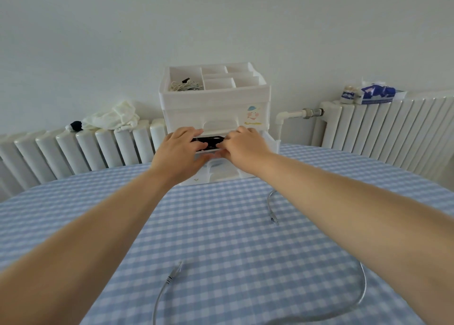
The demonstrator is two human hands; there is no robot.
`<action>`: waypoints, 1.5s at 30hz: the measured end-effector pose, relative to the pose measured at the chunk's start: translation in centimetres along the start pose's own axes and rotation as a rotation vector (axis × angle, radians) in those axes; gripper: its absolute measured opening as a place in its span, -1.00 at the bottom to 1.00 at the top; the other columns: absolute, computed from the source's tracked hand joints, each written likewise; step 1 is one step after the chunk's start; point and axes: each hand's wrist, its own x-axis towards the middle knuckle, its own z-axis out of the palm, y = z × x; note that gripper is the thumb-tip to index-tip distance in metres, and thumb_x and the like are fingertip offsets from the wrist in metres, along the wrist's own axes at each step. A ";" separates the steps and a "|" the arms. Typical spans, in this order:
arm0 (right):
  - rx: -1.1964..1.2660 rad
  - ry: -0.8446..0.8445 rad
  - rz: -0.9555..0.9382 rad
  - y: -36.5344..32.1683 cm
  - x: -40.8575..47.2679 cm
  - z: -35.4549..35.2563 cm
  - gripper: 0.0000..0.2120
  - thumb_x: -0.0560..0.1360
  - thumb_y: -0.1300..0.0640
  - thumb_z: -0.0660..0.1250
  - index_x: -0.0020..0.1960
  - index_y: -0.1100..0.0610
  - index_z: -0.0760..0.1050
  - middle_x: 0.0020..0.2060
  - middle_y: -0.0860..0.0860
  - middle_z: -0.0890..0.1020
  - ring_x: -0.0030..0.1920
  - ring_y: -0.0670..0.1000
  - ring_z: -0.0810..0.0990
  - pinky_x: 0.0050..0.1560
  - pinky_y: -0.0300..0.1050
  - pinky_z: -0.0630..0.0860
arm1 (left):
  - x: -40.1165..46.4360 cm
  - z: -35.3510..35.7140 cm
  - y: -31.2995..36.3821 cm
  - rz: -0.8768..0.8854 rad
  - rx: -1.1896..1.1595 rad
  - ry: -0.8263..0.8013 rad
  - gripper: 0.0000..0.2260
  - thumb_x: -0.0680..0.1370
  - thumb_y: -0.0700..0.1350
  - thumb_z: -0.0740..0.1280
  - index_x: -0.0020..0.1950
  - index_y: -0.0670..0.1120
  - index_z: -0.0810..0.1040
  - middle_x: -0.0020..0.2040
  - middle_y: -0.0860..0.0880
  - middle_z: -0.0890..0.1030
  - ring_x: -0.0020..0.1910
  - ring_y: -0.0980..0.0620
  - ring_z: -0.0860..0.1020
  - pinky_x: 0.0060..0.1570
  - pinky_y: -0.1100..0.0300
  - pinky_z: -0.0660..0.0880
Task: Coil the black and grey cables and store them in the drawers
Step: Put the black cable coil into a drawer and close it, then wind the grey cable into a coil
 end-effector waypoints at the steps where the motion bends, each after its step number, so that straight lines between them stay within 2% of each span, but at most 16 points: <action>1: 0.015 0.017 0.038 -0.1 0.2 0.0 -0.57 0.58 -0.23 0.10 0.24 -0.03 0.55 0.16 0.03 0.54 0.22 0.12 0.39 0.20 0.01 0.29 | -0.1 0.2 -0.2 -0.009 0.026 0.003 -0.71 0.54 0.04 0.34 0.17 -0.07 0.64 0.40 -0.09 0.44 0.42 -0.11 0.30 0.32 -0.08 0.25; 4: 0.028 0.156 0.198 -0.5 0.7 -0.1 -0.31 0.45 -0.32 0.26 0.41 0.10 0.31 0.32 0.11 0.34 0.34 0.18 0.27 0.34 0.04 0.21 | 0.3 0.5 -0.4 -0.095 0.063 0.013 -0.75 0.54 0.00 0.35 0.17 -0.02 0.64 0.49 -0.11 0.30 0.49 -0.15 0.17 0.39 -0.09 0.14; 6: -0.042 0.171 0.278 -0.5 1.3 -0.3 -0.04 0.40 -0.36 0.29 0.55 0.10 -0.06 0.52 0.16 0.02 0.51 0.25 -0.01 0.47 0.17 0.01 | 0.7 0.9 -0.3 -0.134 0.077 0.027 -0.80 0.54 -0.05 0.36 0.13 -0.02 0.66 0.52 -0.12 0.26 0.50 -0.18 0.14 0.40 -0.09 0.11; 8: -0.098 0.160 0.318 -0.3 2.3 -0.5 0.11 0.38 -0.38 0.29 0.54 0.08 -0.37 0.53 0.15 -0.30 0.52 0.25 -0.28 0.48 0.27 -0.18 | 1.1 1.3 0.0 -0.166 0.096 0.036 -0.77 0.53 -0.13 0.36 0.18 -0.03 0.63 0.53 -0.13 0.22 0.51 -0.19 0.12 0.41 -0.09 0.10; 11: -0.120 0.136 0.337 -0.1 3.8 -0.9 0.23 0.32 -0.42 0.32 0.49 0.09 -0.49 0.50 0.17 -0.39 0.51 0.23 -0.35 0.44 0.31 -0.25 | 1.3 1.8 0.5 -0.229 0.085 0.067 -0.55 0.53 -0.22 0.33 0.41 -0.03 0.38 0.56 -0.11 0.12 0.53 -0.15 0.07 0.44 -0.06 0.07; 18: -0.271 0.186 0.327 0.6 5.1 -0.4 0.24 0.28 -0.50 0.26 0.50 0.10 -0.46 0.54 0.23 -0.06 0.53 0.27 -0.08 0.44 0.34 -0.12 | 1.3 2.0 0.2 -0.268 0.083 0.090 -0.32 0.50 -0.22 0.35 0.54 0.02 0.11 0.59 -0.07 -0.01 0.55 -0.12 0.00 0.46 -0.02 0.06; 22: -0.319 0.177 0.286 0.7 5.2 -0.7 0.21 0.30 -0.50 0.24 0.52 0.12 -0.41 0.52 0.25 0.00 0.52 0.28 -0.02 0.46 0.27 -0.07 | 1.5 1.9 0.1 -0.239 0.121 0.089 -0.27 0.53 -0.16 0.34 0.57 -0.02 -0.02 0.59 -0.06 -0.07 0.56 -0.12 -0.07 0.47 -0.02 -0.02; 24: -0.212 0.181 0.256 1.0 5.0 -1.2 0.13 0.36 -0.41 0.29 0.55 0.11 -0.33 0.52 0.23 0.00 0.52 0.26 -0.04 0.48 0.20 -0.07 | 1.9 1.5 -0.2 -0.212 0.163 0.056 -0.26 0.54 -0.08 0.33 0.57 -0.05 -0.06 0.59 -0.05 -0.11 0.56 -0.11 -0.11 0.48 -0.02 -0.07; 27: 0.042 0.262 0.149 1.9 3.9 -1.1 -0.17 0.52 -0.09 0.31 0.57 0.13 -0.10 0.55 0.15 0.00 0.55 0.17 -0.06 0.52 0.08 -0.05 | 2.7 1.3 -0.5 -0.160 0.231 0.007 -0.25 0.53 0.00 0.35 0.57 -0.08 -0.03 0.59 -0.07 -0.14 0.55 -0.13 -0.14 0.49 -0.07 -0.11; 29: 0.176 0.324 0.115 2.7 3.2 -1.3 -0.39 0.55 0.21 0.17 0.55 0.16 0.05 0.56 0.07 0.07 0.55 0.07 0.00 0.52 0.03 -0.02 | 3.3 1.1 -0.2 -0.124 0.267 -0.016 -0.25 0.52 0.02 0.36 0.57 -0.08 0.00 0.59 -0.09 -0.13 0.55 -0.15 -0.14 0.49 -0.10 -0.12; 31: 0.228 0.324 0.135 4.4 2.2 -3.0 -0.41 0.51 0.34 0.07 0.53 0.14 0.12 0.54 0.01 0.16 0.54 0.00 0.07 0.52 0.01 -0.04 | 4.8 0.8 1.5 -0.091 0.264 -0.008 -0.27 0.53 0.02 0.35 0.56 -0.08 0.01 0.58 -0.10 -0.10 0.55 -0.17 -0.11 0.49 -0.11 -0.11; 34: 0.289 0.228 0.145 5.0 2.8 -4.8 -0.36 0.47 0.38 0.04 0.52 0.09 0.13 0.49 0.02 0.31 0.49 0.04 0.24 0.50 -0.02 0.02 | 6.2 0.6 2.5 -0.116 0.290 0.017 -0.29 0.49 -0.09 0.38 0.53 -0.10 0.09 0.52 -0.12 0.09 0.48 -0.19 0.09 0.47 -0.09 0.01; 37: 0.413 0.161 0.198 5.4 3.0 -5.4 -0.38 0.47 0.32 0.05 0.50 0.00 0.16 0.40 0.04 0.44 0.35 0.17 0.40 0.34 0.00 0.31 | 7.3 0.6 3.1 -0.099 0.347 0.083 -0.35 0.40 -0.21 0.41 0.44 -0.12 0.23 0.39 -0.13 0.27 0.33 -0.18 0.28 0.38 -0.03 0.16; 39: 0.430 0.128 0.200 5.7 2.9 -5.9 -0.39 0.47 0.31 0.06 0.49 0.00 0.16 0.41 0.00 0.43 0.32 0.17 0.41 0.30 0.01 0.36 | 8.0 0.5 3.3 -0.097 0.349 0.133 -0.37 0.37 -0.25 0.40 0.41 -0.12 0.26 0.40 -0.14 0.28 0.36 -0.19 0.27 0.37 -0.03 0.16; 43: 0.318 0.099 0.122 4.8 1.9 -5.8 -0.38 0.48 0.33 0.11 0.52 0.10 0.10 0.51 0.05 0.24 0.48 0.08 0.24 0.47 0.02 0.11 | 7.8 0.5 3.8 -0.141 0.253 0.104 -0.33 0.45 -0.20 0.36 0.50 -0.11 0.14 0.50 -0.14 0.18 0.49 -0.18 0.10 0.45 -0.04 0.04; 45: 0.257 0.132 0.057 4.2 0.3 -4.7 -0.42 0.49 0.28 0.17 0.49 0.12 0.16 0.50 0.10 0.23 0.47 0.11 0.24 0.42 0.02 0.19 | 6.7 0.9 5.0 -0.115 0.185 0.088 -0.40 0.51 -0.13 0.33 0.50 -0.11 0.18 0.52 -0.15 0.14 0.52 -0.17 0.07 0.47 -0.04 0.00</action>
